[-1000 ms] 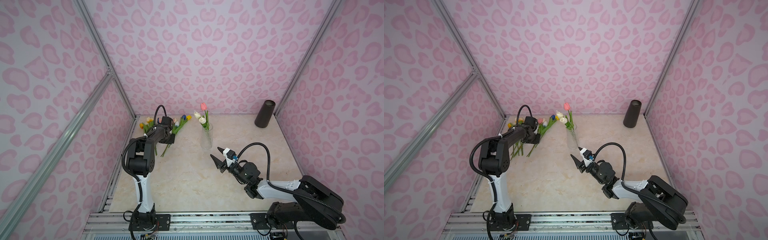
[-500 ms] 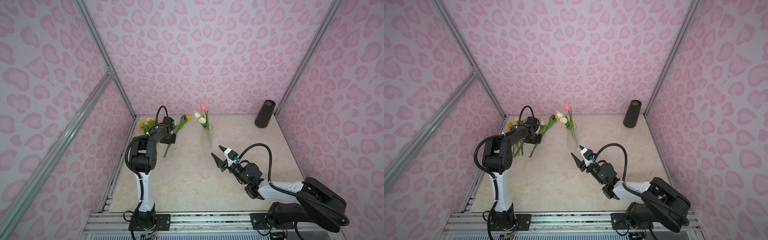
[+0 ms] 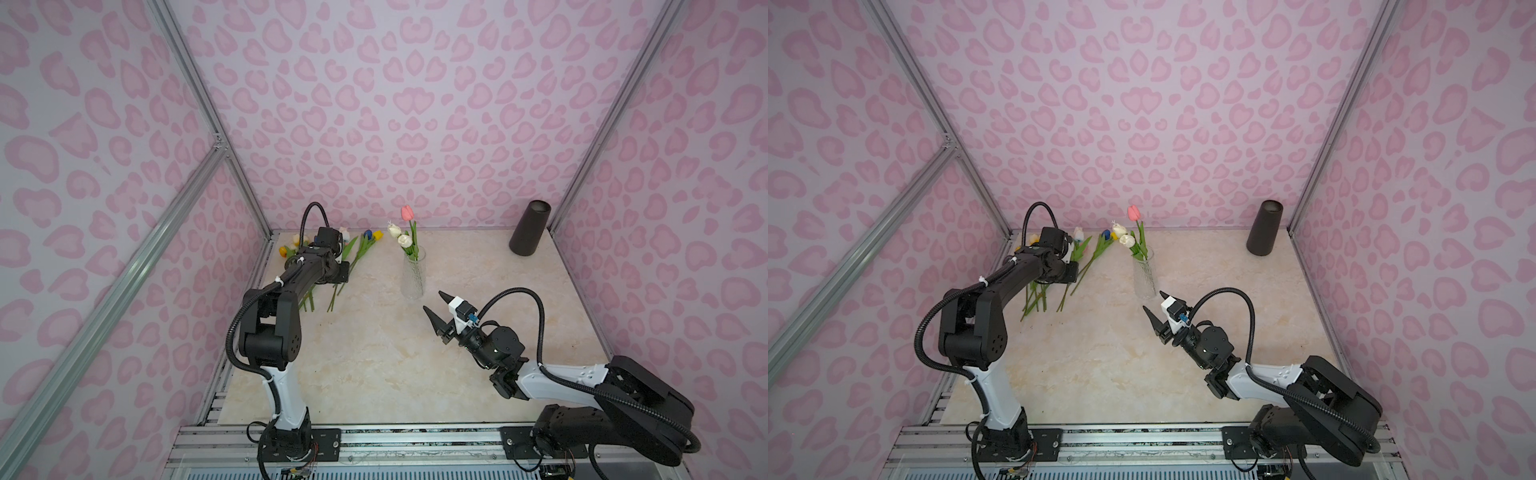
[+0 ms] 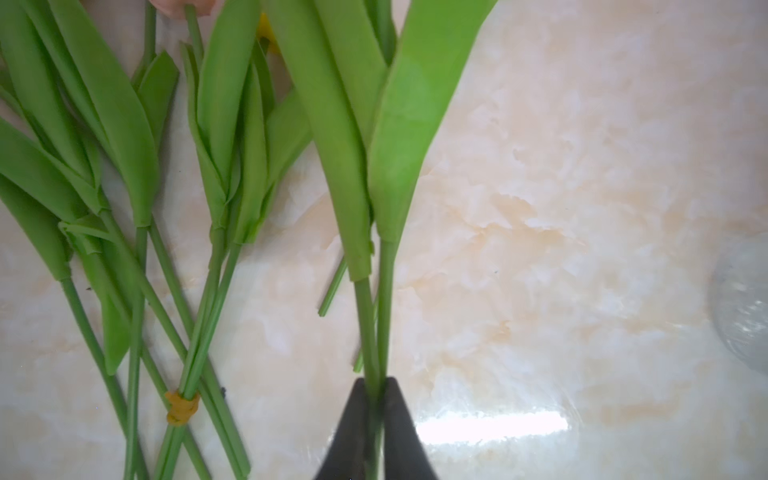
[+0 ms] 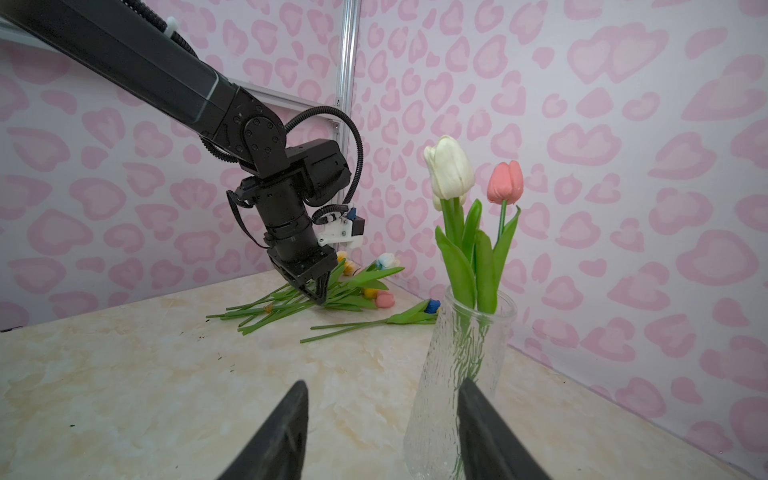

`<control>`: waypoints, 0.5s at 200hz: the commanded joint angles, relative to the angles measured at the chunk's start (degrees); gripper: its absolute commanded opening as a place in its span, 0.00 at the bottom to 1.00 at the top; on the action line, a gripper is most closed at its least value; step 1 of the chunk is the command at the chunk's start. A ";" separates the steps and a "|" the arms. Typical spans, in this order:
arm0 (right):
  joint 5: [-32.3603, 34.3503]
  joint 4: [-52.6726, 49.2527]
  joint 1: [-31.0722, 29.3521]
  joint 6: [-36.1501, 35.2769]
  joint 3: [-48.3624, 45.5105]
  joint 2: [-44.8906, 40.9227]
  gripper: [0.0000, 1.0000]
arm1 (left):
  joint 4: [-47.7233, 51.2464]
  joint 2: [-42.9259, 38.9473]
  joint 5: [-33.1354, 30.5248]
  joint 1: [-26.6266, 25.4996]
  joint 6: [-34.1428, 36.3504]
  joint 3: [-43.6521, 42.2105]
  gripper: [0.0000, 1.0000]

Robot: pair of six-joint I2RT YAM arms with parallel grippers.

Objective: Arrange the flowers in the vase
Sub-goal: 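Close the left gripper on a tulip stem in the pile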

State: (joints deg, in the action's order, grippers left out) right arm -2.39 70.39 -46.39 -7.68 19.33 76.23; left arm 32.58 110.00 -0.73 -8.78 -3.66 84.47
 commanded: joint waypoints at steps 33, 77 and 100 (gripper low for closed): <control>1.00 0.28 -0.08 -0.62 -0.26 0.46 0.57 | -2.14 1.01 1.89 -0.63 -1.08 -2.46 0.03; 1.32 -0.25 -0.10 -1.17 -0.44 0.19 0.57 | -2.86 1.52 2.20 -0.63 -1.78 -1.61 0.03; 1.59 -0.33 -0.08 -1.24 -0.50 0.23 0.57 | -2.69 2.40 2.86 -0.80 -2.10 -1.06 0.09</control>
State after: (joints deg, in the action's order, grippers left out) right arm -1.52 70.37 -46.39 -8.54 19.22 76.34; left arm 31.05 111.44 1.13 -9.45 -4.95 82.61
